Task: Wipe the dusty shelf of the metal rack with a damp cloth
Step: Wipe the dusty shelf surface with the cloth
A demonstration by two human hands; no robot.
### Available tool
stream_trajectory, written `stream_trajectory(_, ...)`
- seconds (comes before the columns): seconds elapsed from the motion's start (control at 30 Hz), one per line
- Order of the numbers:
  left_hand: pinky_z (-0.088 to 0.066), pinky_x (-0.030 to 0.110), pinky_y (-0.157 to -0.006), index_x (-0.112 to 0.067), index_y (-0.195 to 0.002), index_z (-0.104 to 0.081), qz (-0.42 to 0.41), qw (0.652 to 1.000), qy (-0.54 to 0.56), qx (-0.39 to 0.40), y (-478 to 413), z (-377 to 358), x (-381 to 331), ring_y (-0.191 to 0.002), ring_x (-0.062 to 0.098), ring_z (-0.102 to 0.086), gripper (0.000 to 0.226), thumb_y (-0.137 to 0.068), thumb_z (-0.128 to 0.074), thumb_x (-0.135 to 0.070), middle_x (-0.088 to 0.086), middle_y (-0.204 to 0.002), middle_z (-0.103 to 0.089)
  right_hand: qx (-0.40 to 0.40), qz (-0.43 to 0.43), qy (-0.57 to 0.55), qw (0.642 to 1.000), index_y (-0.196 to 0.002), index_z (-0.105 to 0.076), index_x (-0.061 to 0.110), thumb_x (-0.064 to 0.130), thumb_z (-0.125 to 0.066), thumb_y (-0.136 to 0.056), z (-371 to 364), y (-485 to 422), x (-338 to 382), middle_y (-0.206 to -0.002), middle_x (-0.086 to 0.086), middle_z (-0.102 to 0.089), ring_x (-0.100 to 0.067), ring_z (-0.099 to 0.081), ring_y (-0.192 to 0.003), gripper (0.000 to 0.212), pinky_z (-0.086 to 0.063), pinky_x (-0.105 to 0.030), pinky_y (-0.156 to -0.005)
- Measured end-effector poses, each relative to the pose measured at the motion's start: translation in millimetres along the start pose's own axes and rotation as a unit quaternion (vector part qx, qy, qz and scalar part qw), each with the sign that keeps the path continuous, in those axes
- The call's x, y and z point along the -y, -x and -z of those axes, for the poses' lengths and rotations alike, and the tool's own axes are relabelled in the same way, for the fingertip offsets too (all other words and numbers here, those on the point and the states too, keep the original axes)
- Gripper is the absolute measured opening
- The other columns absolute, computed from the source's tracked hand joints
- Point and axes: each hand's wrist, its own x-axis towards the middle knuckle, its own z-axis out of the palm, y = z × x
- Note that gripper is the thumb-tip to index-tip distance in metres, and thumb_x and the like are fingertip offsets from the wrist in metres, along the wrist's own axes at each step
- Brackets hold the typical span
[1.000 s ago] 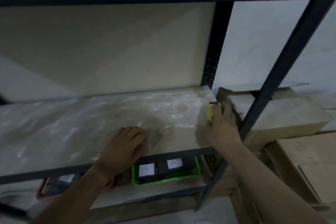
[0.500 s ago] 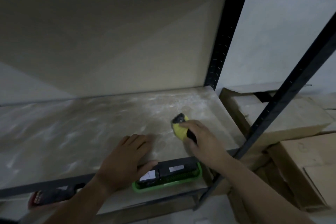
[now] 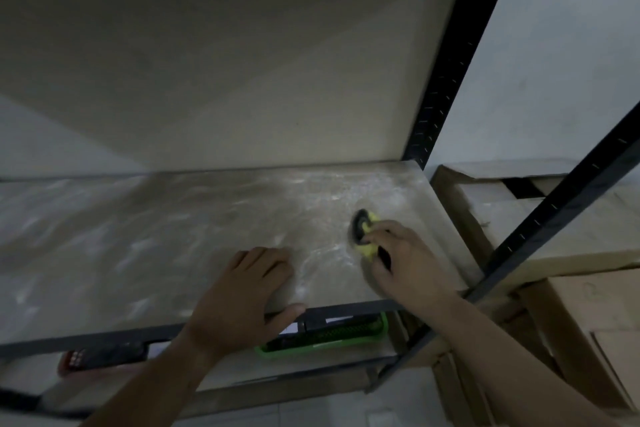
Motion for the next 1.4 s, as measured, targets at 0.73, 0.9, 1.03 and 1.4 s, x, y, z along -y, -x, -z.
stream_trajectory(0.73,-0.037,0.031,-0.099,-0.022,-0.117,-0.063,0.019,1.000,0.010,0.014,-2,4,-4,-0.114,0.020,-0.055,0.051,-0.097,-0.051,-0.067,-0.003,-0.127,-0.055,-0.183,-0.158,-0.003,0.970,-0.122,-0.060,0.008,0.002,-0.048,-0.088,35,-101,-78,-0.113,-0.015,-0.061,-0.030,-0.058,-0.098,0.036,-0.048,-0.036,-0.084)
stream_trajectory(0.9,-0.041,0.037,-0.099,-0.020,-0.122,-0.062,0.028,0.999,0.012,0.025,-4,4,-3,-0.116,0.024,-0.055,0.057,-0.096,-0.051,-0.069,-0.001,-0.130,-0.055,-0.086,-0.288,0.057,0.952,-0.136,-0.049,0.017,0.017,-0.051,-0.089,15,-138,-96,-0.129,-0.017,-0.053,-0.041,-0.051,-0.116,0.047,-0.047,-0.048,-0.096)
stream_trajectory(1.03,-0.035,0.033,-0.103,-0.020,-0.121,-0.062,0.028,0.999,0.003,0.035,-4,3,-3,-0.118,0.022,-0.052,0.057,-0.096,-0.050,-0.070,-0.001,-0.130,-0.055,-0.060,-0.198,0.106,0.973,-0.124,-0.056,0.011,0.014,-0.048,-0.090,4,-130,-73,-0.122,-0.016,-0.059,-0.037,-0.057,-0.108,0.035,-0.049,-0.042,-0.090)
stream_trajectory(1.4,-0.035,0.032,-0.104,-0.022,-0.124,-0.062,0.033,0.999,0.012,0.040,-3,5,-3,-0.120,0.020,-0.052,0.058,-0.096,-0.050,-0.070,-0.003,-0.132,-0.055,-0.171,-0.169,-0.032,0.970,-0.124,-0.062,0.012,0.012,-0.057,-0.085,24,-129,-68,-0.123,-0.014,-0.058,-0.032,-0.059,-0.107,0.039,-0.046,-0.035,-0.095)
